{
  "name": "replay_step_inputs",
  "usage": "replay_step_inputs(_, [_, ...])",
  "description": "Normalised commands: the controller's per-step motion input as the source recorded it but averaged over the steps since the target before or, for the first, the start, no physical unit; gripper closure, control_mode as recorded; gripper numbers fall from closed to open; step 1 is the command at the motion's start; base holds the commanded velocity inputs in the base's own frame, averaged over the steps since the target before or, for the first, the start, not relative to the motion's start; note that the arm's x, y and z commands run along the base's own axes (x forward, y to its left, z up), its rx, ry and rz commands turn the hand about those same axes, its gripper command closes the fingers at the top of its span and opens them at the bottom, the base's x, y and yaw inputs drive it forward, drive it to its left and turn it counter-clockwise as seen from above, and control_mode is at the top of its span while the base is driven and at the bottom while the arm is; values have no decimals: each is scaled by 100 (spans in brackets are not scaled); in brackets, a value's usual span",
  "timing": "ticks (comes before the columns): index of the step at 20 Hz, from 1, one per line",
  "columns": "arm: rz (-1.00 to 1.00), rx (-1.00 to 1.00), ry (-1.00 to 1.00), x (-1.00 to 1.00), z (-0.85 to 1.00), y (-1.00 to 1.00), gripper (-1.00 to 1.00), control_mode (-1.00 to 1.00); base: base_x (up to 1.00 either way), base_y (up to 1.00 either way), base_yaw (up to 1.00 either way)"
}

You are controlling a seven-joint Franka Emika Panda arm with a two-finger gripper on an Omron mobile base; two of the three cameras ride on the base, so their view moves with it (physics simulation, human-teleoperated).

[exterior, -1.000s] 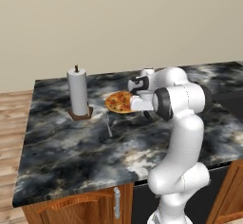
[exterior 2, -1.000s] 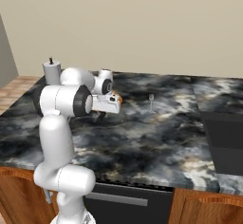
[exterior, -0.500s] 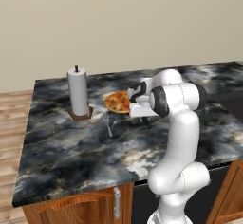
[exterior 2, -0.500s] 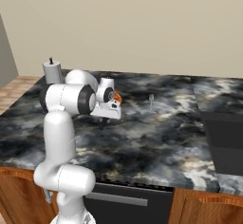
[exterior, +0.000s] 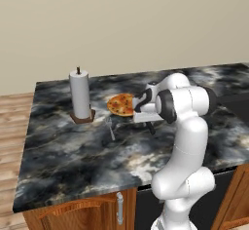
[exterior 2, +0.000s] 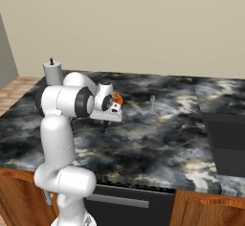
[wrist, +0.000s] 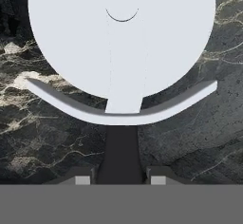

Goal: Take the pizza cutter from the drawer on the left and place it on the dining counter for cutting.

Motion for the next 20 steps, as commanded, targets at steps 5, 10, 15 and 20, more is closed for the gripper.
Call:
replay_step_inputs(5, [0,0,-2,0,-9,0,-100,-100,0,0,0])
replay_step_inputs(10, [0,0,0,0,0,0,-100,-100,0,0,0])
replay_step_inputs(15, [0,0,0,0,0,0,-100,-100,0,0,0])
replay_step_inputs(20, [0,0,-4,-5,12,0,-100,-100,0,0,0])
